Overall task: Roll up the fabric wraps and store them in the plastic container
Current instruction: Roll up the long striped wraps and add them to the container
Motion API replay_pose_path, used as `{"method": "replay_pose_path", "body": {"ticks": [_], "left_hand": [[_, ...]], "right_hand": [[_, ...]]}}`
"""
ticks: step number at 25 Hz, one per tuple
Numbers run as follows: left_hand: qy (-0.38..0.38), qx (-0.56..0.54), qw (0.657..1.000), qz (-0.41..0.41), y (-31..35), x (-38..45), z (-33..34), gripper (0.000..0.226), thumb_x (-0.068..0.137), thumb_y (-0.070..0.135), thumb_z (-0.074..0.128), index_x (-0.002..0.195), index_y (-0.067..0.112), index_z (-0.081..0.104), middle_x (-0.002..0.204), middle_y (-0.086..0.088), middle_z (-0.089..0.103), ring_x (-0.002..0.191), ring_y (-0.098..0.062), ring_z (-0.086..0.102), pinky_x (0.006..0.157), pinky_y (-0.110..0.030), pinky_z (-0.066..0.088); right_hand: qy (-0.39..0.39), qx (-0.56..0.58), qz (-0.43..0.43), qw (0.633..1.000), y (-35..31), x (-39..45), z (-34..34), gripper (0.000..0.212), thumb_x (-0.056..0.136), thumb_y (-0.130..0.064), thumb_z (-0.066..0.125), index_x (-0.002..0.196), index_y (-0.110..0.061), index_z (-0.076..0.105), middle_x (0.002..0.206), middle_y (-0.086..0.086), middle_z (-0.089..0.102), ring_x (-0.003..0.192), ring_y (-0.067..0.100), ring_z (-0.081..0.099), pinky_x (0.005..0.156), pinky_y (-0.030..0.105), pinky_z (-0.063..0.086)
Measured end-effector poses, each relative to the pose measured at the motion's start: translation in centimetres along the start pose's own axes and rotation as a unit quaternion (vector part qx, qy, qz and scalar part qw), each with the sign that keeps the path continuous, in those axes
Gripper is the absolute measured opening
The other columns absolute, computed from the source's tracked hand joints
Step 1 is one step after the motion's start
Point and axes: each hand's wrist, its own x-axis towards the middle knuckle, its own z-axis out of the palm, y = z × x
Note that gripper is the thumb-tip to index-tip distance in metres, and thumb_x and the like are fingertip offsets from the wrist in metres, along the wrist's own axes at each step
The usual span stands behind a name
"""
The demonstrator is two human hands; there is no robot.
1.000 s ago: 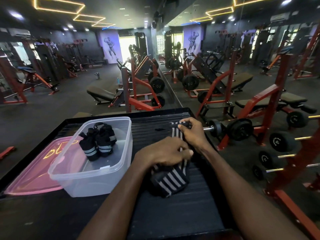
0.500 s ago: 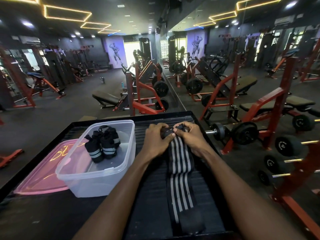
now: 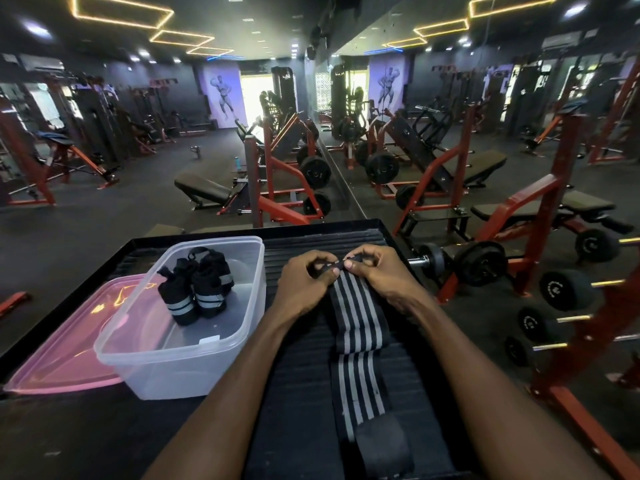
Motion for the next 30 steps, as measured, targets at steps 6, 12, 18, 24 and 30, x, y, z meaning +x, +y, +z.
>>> {"method": "replay_pose_path", "body": {"ticks": [6,12,18,24,30], "left_hand": [[-0.012,0.117,0.993,0.009,-0.7,0.2,0.4,0.01,0.093,0.029,0.064,0.092,0.038,0.067,0.084,0.019,0.067,0.091,-0.011,0.065,0.098,-0.053,0.044],[0.028,0.065,0.997,0.038,-0.8,0.0,0.5,0.012,0.087,0.025,0.073,0.099,0.029,0.075,0.092,0.017,0.071,0.086,0.0,0.063,0.091,-0.031,0.049],[0.023,-0.237,0.958,-0.162,0.1,-0.4,0.4,0.022,0.083,0.031,0.077,0.095,0.012,0.075,0.08,-0.001,0.074,0.067,-0.015,0.064,0.059,-0.027,0.052],[0.049,-0.242,0.96,-0.134,0.3,-0.2,0.8,0.008,0.081,0.01,0.078,0.088,0.008,0.076,0.087,-0.004,0.077,0.078,-0.011,0.07,0.07,-0.021,0.056],[0.039,-0.392,0.902,-0.176,0.3,0.0,0.9,0.035,0.079,0.01,0.079,0.11,0.006,0.065,0.093,-0.006,0.074,0.087,-0.015,0.071,0.074,-0.03,0.059]], "right_hand": [[-0.026,-0.031,-0.028,0.999,-0.4,-0.2,-0.4,0.011,0.085,0.001,0.071,0.093,-0.006,0.073,0.077,-0.009,0.074,0.077,0.001,0.067,0.075,0.016,0.051],[-0.025,0.005,-0.038,0.999,-0.3,-0.1,-0.6,0.013,0.084,0.01,0.067,0.097,0.009,0.069,0.053,-0.022,0.063,0.054,-0.01,0.057,0.06,0.005,0.041],[-0.003,0.082,-0.015,0.997,-0.3,0.0,-0.4,0.02,0.077,0.014,0.071,0.083,-0.004,0.074,0.081,0.001,0.076,0.082,0.012,0.072,0.077,0.022,0.055],[-0.01,0.118,0.02,0.993,-0.4,0.0,-0.4,0.013,0.082,0.006,0.072,0.089,-0.005,0.075,0.085,0.005,0.076,0.083,0.014,0.072,0.077,0.023,0.055],[0.015,0.101,-0.005,0.995,-0.7,-0.1,-0.2,0.017,0.083,0.006,0.07,0.085,-0.01,0.075,0.084,-0.001,0.076,0.082,0.01,0.071,0.076,0.023,0.055]]}}
